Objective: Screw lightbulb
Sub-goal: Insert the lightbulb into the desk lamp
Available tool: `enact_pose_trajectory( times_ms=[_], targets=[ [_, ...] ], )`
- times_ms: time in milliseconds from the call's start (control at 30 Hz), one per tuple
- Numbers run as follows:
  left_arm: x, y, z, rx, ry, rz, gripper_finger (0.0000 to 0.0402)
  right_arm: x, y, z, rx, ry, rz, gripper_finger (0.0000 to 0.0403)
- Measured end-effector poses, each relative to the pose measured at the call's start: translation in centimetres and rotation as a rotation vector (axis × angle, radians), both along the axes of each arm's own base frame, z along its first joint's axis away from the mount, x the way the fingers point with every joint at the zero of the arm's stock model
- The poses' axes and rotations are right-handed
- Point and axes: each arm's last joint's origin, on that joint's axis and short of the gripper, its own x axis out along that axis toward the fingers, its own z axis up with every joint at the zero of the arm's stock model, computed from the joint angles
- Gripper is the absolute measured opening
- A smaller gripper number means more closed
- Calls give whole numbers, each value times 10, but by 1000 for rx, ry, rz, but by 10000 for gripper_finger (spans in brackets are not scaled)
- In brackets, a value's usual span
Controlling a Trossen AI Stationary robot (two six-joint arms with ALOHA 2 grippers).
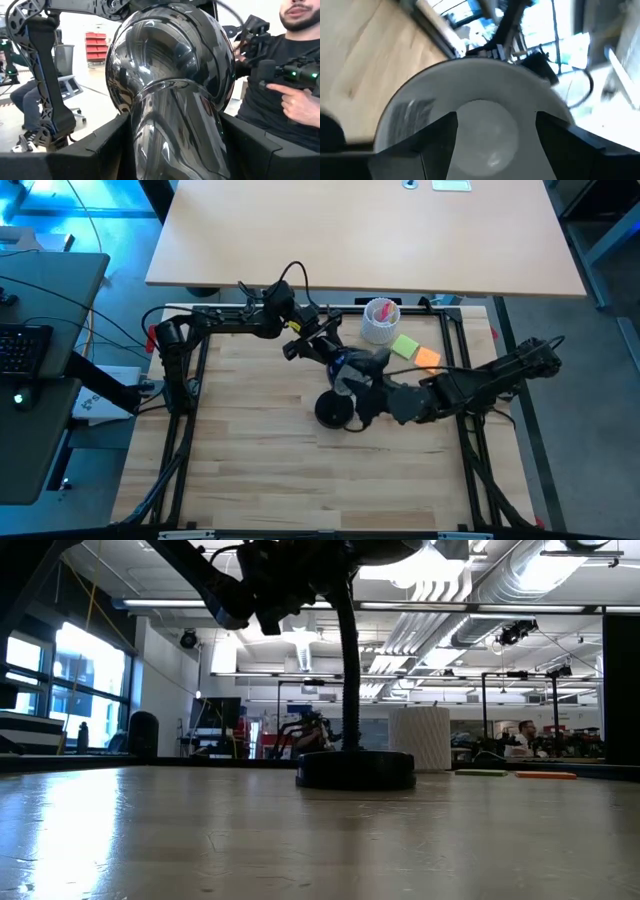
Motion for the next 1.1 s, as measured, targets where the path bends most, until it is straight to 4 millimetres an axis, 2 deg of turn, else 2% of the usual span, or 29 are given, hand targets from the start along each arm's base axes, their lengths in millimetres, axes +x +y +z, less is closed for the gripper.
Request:
enact_pose_trajectory(
  times_ms=[133, 300, 567, 800, 967, 1100],
  targets=[
    [0, 0, 0, -4, 5, 1, 264, 1, -5, -4, -98, 124, 69, 268],
    [0, 1, 0, -13, 15, 7, 264, 4, -17, -6, -61, 127, 41, 268],
    [0, 1, 0, -22, 20, 20, 264, 8, -27, -3, 275, -128, -102, 268],
    [0, 1, 0, -22, 19, 21, 264, 11, -35, 1, 787, -547, -295, 268],
    [0, 0, 0, -16, 15, 12, 264, 9, -25, 7, 793, -596, -256, 267],
    [0, 0, 1, 0, 7, -11, 264, 4, -15, 13, 738, -562, -195, 267]
  ],
)
